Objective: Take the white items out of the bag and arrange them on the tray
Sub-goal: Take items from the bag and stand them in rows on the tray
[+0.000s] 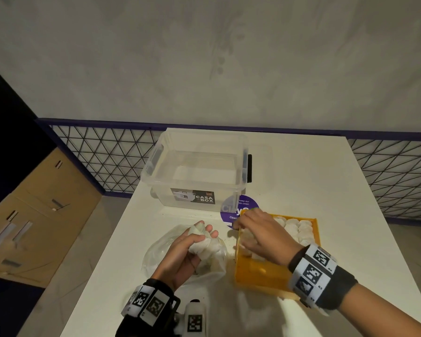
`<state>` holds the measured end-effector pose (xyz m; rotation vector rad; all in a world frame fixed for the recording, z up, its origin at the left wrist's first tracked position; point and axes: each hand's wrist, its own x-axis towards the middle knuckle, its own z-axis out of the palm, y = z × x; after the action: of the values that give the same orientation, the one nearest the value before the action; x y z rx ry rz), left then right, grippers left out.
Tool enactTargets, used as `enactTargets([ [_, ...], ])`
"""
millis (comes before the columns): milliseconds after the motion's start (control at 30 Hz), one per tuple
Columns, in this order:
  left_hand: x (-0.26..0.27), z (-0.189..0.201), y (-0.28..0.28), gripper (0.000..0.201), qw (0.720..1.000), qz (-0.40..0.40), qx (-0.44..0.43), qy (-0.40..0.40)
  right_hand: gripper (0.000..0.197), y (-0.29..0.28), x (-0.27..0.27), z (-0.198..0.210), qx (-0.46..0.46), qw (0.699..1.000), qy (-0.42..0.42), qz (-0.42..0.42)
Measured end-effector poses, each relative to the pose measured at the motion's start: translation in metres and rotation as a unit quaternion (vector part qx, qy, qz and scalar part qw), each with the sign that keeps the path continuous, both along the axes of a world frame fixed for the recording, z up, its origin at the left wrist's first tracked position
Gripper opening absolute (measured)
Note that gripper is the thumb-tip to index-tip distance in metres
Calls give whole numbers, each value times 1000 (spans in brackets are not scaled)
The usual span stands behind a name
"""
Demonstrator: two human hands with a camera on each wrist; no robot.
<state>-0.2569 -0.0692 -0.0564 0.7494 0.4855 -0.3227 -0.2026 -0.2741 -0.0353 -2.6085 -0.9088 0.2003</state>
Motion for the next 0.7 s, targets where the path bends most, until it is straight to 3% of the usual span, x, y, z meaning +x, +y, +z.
enactTargets([
  [200, 2, 4, -7, 36, 999, -25, 27, -2, 25, 26, -14, 15, 98, 992, 5, 85],
  [367, 1, 8, -5, 56, 1000, -18, -7, -8, 20, 32, -11, 19, 160, 985, 31, 50],
  [700, -6, 7, 0, 42, 999, -23, -1, -35, 13, 32, -6, 28, 215, 970, 108, -30],
])
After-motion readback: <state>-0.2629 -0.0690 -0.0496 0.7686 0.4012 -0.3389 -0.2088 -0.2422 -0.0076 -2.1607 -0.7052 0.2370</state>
